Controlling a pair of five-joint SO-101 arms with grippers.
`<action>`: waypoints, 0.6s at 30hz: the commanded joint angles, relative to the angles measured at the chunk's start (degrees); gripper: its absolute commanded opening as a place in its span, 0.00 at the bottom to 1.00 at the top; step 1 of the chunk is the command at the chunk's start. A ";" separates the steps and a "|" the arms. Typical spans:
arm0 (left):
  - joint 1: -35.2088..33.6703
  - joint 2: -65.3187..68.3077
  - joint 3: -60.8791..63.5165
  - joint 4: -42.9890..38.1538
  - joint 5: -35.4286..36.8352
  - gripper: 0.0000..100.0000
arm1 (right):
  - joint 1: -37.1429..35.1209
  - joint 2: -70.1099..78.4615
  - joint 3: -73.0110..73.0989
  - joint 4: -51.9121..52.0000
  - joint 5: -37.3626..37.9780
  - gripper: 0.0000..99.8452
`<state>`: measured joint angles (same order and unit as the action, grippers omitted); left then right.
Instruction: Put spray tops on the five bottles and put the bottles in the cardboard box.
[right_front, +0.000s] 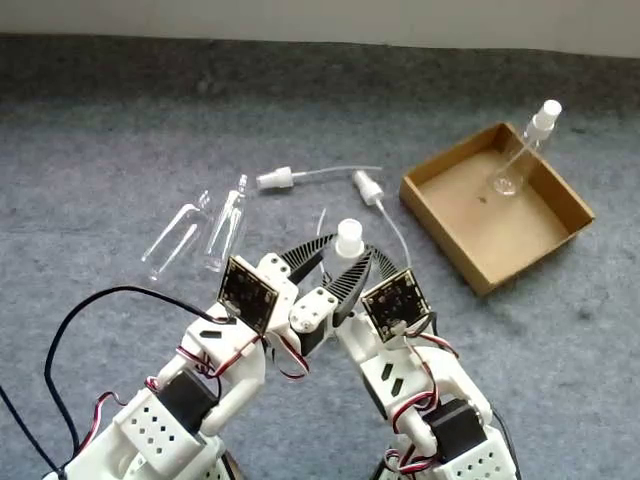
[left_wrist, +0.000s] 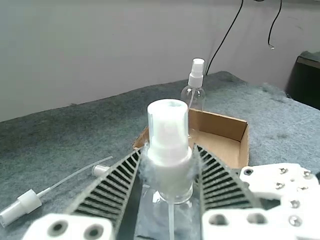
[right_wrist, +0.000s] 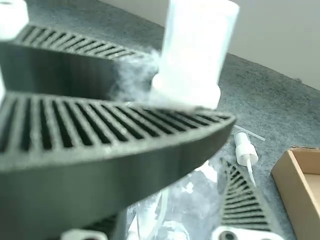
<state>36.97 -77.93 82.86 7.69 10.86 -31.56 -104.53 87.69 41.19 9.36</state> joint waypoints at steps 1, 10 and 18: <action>1.01 0.31 0.22 -0.79 -0.18 0.01 | -0.04 -0.75 -4.35 -0.04 -0.26 0.17; 0.84 0.31 0.13 -0.79 -0.26 0.02 | -0.04 -0.75 -4.35 -0.04 -0.18 0.17; 0.66 -0.31 0.04 -0.79 -0.26 0.19 | -0.04 -0.75 -4.35 -0.13 -0.09 0.17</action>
<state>36.62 -77.32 83.21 7.43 11.03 -31.30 -104.53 87.60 41.19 9.45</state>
